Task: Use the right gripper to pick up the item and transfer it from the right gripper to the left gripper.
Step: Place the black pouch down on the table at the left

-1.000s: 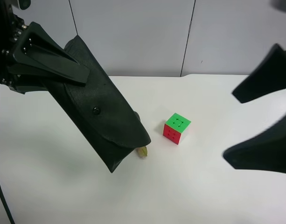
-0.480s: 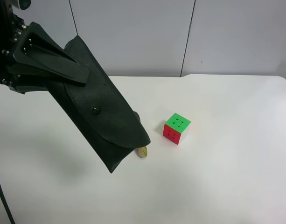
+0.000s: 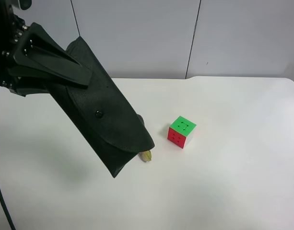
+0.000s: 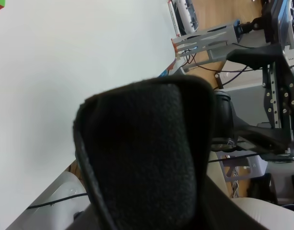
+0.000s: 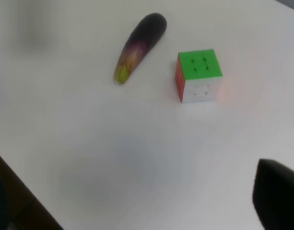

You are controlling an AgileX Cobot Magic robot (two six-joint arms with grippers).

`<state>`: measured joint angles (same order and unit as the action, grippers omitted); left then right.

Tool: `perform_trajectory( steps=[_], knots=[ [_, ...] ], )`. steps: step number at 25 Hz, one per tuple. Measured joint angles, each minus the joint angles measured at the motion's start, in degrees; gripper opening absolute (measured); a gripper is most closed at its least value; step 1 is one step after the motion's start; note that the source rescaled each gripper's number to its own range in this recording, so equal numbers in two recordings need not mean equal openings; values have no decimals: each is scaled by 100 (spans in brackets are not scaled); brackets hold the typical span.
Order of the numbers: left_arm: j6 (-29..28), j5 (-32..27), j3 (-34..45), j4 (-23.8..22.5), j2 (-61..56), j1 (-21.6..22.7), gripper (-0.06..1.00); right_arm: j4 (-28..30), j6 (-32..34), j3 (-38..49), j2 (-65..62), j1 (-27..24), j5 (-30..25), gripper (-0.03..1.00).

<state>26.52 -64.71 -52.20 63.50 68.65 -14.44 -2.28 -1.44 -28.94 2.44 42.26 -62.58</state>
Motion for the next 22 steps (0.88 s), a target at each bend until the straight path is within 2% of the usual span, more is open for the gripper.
perform_trajectory(
  steps=[15,17,22],
  knots=[
    [0,0,0,0,0,0,0,-6,13,12,0,-42,89,100],
    [0,22,0,-8,0,0,0,-6,13,17,-79,-322,105,100],
    [111,303,0,-153,0,0,0,-1,13,19,-260,-1493,112,100]
  ],
)
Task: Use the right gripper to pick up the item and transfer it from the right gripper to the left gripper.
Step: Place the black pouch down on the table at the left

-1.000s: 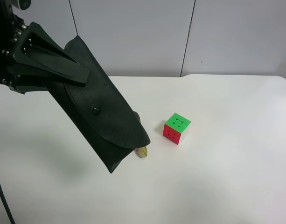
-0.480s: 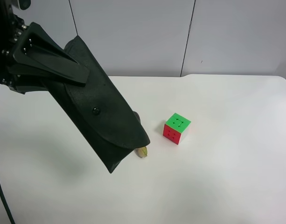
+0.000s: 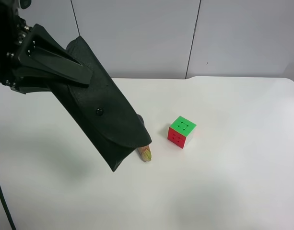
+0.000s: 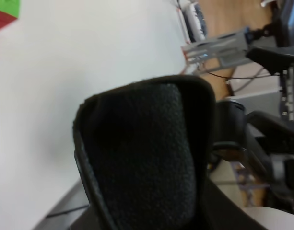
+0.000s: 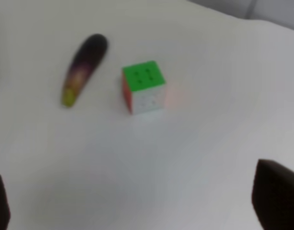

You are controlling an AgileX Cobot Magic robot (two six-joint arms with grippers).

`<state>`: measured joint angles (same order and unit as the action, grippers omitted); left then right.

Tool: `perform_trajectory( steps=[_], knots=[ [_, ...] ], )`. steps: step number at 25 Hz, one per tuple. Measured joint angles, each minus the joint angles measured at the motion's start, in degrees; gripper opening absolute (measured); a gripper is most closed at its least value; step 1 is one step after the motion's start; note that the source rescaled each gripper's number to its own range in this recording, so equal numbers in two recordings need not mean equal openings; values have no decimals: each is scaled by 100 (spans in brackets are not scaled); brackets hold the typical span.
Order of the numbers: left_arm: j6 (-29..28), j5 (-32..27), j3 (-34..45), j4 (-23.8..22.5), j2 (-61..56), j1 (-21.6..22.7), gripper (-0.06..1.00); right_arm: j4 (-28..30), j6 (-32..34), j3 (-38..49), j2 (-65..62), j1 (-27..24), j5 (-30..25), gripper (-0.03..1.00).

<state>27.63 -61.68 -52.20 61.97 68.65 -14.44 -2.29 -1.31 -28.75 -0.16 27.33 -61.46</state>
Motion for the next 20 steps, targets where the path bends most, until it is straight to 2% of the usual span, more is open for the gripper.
perform_trajectory(
  steps=[3,5,12,14,17,20],
  knots=[
    [23,337,0,-195,0,0,0,0,0,0,0,-599,0,100],
    [29,601,0,-293,0,0,0,0,0,0,0,-795,0,100],
    [108,1947,0,-671,90,75,0,0,0,0,0,-882,0,100],
    [184,2052,0,-684,263,269,0,0,0,0,0,-882,0,100],
    [429,2063,0,-660,647,796,0,0,0,0,0,-882,0,100],
    [874,2057,0,-395,1034,1372,0,0,0,0,0,-882,0,100]
  ],
)
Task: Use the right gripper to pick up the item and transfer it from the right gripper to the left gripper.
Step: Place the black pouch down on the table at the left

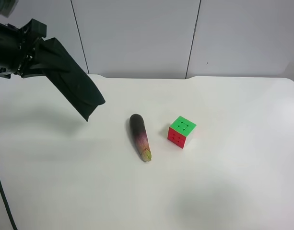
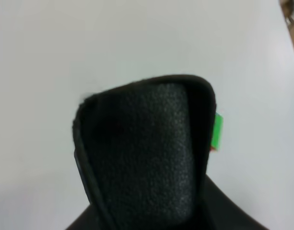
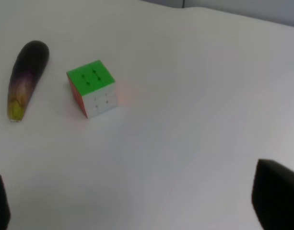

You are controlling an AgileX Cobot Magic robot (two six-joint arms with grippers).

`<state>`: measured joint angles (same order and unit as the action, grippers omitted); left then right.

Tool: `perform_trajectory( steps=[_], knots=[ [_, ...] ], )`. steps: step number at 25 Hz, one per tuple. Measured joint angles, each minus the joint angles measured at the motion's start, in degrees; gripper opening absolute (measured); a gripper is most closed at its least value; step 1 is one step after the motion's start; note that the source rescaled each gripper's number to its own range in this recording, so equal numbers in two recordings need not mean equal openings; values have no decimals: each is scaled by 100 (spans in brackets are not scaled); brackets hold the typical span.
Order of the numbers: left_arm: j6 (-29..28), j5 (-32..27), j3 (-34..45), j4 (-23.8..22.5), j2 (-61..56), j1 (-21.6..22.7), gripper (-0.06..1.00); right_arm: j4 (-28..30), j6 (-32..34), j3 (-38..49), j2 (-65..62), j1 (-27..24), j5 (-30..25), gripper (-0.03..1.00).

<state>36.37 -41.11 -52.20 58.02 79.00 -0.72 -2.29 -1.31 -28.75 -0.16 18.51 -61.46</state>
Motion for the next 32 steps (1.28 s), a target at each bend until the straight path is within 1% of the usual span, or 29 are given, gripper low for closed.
perform_trajectory(
  steps=[4,6,8,13,15,24,25,26,27,28,29,30,31,32],
  knots=[
    [806,-71,0,654,534,700,0,0,0,0,0,0,0,100],
    [1225,-194,0,939,813,949,0,0,0,0,0,0,0,100],
    [1537,-296,0,1066,1120,1124,0,0,0,0,0,0,0,100],
    [2214,-354,-5,1130,1738,1195,0,0,0,0,0,0,0,100],
    [2379,-348,-5,1131,1946,1195,0,0,0,0,0,0,0,100],
    [2505,-107,-5,1137,2157,1195,0,0,0,0,0,0,0,100],
    [2505,-78,-5,1137,2157,1195,1,0,0,0,0,0,0,100],
    [2500,-41,-5,1137,2157,1195,8,0,0,0,0,0,0,100],
    [2500,-26,-5,1149,2157,1195,20,0,0,0,0,0,0,100],
    [2500,17,-5,1164,2157,1195,39,0,0,0,0,0,0,100],
    [2500,97,-5,1164,2157,1195,60,0,0,0,0,0,0,100],
    [2493,176,-5,1175,2157,1195,75,0,0,0,0,0,0,100],
    [2480,247,-5,1175,2157,1195,86,0,0,0,0,0,0,100],
    [2481,330,-5,1175,2157,1195,93,0,0,0,0,0,0,100]
  ],
)
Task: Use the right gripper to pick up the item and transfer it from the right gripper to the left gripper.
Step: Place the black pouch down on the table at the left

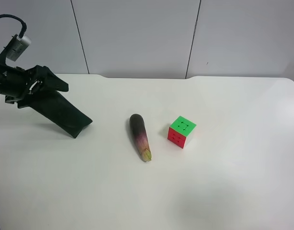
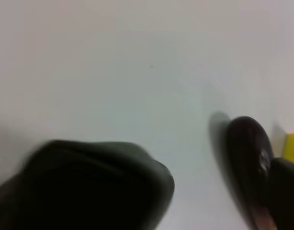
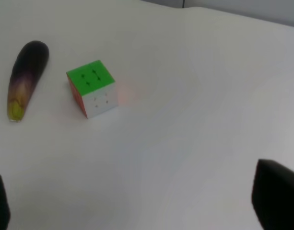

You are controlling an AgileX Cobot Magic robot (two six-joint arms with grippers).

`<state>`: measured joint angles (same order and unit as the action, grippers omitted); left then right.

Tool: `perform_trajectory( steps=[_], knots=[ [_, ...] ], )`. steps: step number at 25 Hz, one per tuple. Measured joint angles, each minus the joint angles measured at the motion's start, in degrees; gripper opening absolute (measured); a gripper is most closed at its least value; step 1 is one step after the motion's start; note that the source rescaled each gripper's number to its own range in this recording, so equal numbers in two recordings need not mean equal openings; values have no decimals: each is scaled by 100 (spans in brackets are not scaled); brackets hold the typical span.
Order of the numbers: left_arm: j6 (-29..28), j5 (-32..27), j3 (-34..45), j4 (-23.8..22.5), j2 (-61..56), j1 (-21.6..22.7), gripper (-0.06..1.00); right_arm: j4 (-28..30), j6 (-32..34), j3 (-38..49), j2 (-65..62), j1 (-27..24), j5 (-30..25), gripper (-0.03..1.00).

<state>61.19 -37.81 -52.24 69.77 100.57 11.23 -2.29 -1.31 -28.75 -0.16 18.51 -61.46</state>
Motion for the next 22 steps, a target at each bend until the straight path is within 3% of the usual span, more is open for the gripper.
perform_trajectory(
  steps=[3,8,11,16,22],
  knots=[
    [-6,166,0,0,0,0,99,0,0,0,0,0,0,100],
    [-4,313,-84,-58,-27,0,99,0,0,0,0,0,0,100],
    [1,725,-84,-226,-240,0,99,0,0,0,0,0,0,100],
    [30,1547,-84,-873,-815,0,100,0,0,0,0,0,0,100],
    [-410,1115,-84,-1685,-1644,0,100,0,0,0,0,0,0,100]
  ],
)
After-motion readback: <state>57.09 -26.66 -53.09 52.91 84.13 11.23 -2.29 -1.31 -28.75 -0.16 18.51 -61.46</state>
